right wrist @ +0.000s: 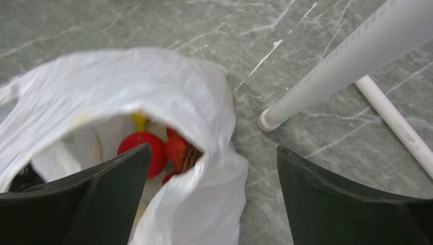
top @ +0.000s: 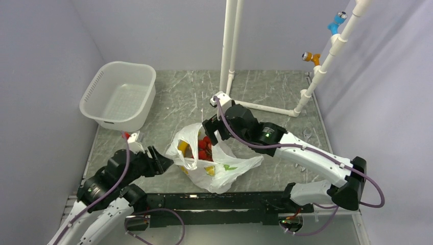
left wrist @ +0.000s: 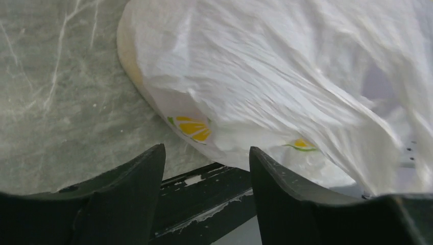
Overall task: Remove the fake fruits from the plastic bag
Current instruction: Adjust the plastic bag at the center of the board.
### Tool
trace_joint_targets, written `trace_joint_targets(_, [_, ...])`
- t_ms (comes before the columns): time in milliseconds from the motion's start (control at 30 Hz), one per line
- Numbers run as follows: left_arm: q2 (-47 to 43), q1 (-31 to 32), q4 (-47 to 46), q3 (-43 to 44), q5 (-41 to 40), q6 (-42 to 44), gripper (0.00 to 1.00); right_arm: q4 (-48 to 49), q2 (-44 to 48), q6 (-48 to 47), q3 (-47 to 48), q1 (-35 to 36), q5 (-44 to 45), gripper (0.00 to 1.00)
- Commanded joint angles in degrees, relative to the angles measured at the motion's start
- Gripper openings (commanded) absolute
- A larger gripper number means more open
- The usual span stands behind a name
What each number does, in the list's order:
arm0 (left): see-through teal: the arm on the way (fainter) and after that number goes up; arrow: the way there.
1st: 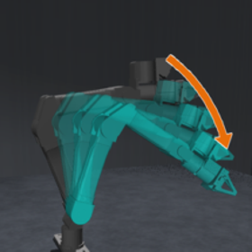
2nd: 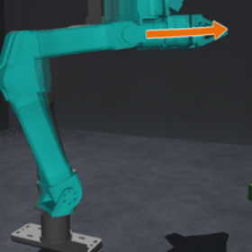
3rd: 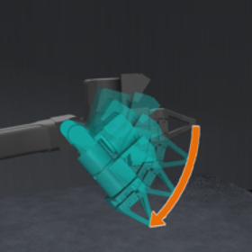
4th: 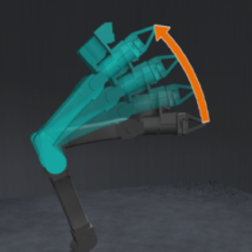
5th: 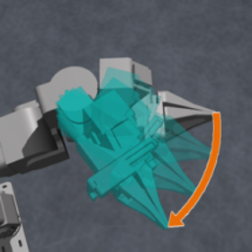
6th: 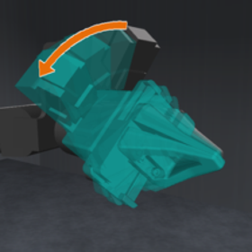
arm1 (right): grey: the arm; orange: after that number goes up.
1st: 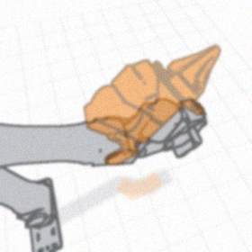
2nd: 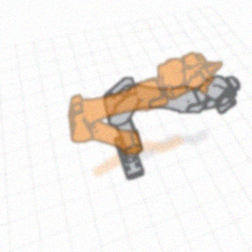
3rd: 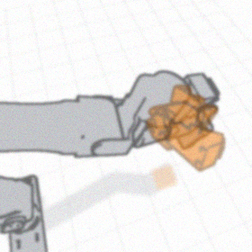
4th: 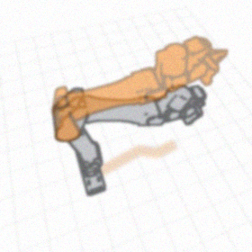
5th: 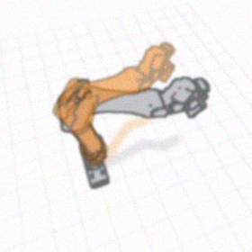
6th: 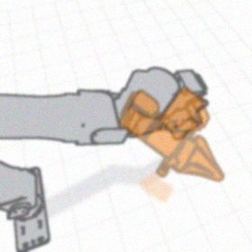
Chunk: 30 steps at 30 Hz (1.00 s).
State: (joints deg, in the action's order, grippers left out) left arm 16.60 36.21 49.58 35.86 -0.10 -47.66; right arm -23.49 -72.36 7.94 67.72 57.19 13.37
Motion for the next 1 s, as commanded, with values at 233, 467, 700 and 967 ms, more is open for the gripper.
trace_joint_targets(233, [11.4, 0.2, 2.3, 21.3, 4.0, 18.4, 0.99, 1.8, 15.2, 5.2, -0.6, 1.2, -19.8, 0.79])
trace_joint_targets(467, [20.4, 0.1, -2.5, 19.9, 6.0, 23.0, 0.99, 14.7, 13.0, 10.6, -11.1, 2.3, -24.5, 0.49])
trace_joint_targets(700, [24.7, 0.1, -8.2, 15.6, 2.8, 19.6, 0.99, 20.3, 6.7, 8.5, -16.0, 4.1, -18.4, 0.48])
trace_joint_targets(967, [25.8, -0.6, -7.7, 9.6, -14.7, 9.2, 0.13, 30.3, 0.3, 13.3, -24.2, 10.9, -5.7, 0.41])
